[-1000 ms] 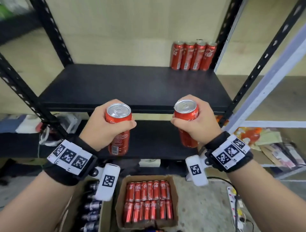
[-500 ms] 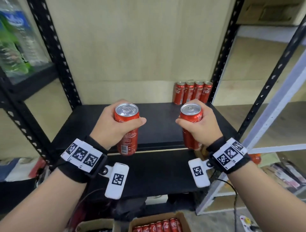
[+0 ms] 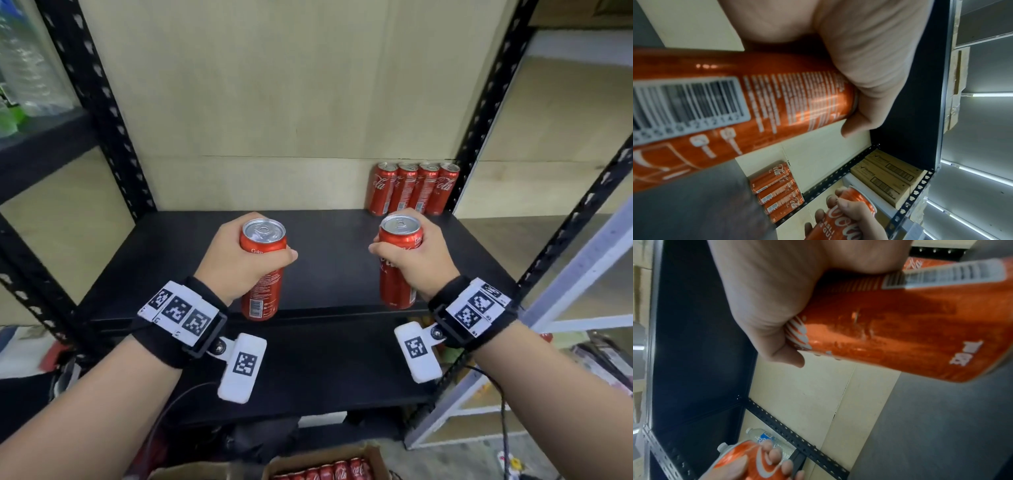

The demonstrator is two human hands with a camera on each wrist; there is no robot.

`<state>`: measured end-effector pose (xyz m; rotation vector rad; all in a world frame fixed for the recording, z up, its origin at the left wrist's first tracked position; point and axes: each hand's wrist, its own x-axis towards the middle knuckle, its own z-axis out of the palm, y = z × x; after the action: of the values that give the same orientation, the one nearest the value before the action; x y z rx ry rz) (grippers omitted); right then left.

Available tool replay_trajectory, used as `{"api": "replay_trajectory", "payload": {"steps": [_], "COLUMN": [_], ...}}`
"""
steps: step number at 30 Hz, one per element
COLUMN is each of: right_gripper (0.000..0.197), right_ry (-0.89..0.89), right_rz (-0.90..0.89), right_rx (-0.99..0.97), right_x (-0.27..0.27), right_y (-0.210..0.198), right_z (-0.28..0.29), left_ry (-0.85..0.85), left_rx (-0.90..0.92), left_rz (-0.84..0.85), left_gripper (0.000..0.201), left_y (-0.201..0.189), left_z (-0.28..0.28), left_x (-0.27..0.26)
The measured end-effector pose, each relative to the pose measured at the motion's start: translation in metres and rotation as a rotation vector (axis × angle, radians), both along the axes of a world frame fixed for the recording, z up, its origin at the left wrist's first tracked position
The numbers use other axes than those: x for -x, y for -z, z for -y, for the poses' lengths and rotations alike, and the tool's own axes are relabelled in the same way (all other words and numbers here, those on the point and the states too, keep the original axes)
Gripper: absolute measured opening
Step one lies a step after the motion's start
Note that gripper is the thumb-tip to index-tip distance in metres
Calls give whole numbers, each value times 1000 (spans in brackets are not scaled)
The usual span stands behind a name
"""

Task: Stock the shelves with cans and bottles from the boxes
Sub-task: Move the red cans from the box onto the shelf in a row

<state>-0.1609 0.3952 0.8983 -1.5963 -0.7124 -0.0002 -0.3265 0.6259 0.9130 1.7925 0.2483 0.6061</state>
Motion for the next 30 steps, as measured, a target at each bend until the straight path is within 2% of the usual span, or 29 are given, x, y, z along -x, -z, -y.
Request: {"api": "replay_trajectory", "payload": {"steps": [5, 9, 17, 26, 30], "right_gripper": [35, 37, 38, 37, 41], "right_ry": [-87, -87, -165, -209, -228], "right_rz": [8, -20, -111, -137, -116], "right_rx": [3, 31, 24, -40, 26], "right_x": [-58, -103, -149, -161, -158], "right_y": [11, 23, 54, 72, 66], "right_z": [-11, -21, -33, -31, -27], "left_ry": [-60, -105, -132, -112, -41], "left_rx": [40, 63, 87, 50, 23], "left_rz": [-21, -76, -132, -97, -141], "left_gripper": [51, 46, 37, 35, 44], "left_y": [15, 21, 47, 66, 66], "left_z": [9, 25, 45, 51, 45], "left_x": [-59, -108, -182, -206, -201]}}
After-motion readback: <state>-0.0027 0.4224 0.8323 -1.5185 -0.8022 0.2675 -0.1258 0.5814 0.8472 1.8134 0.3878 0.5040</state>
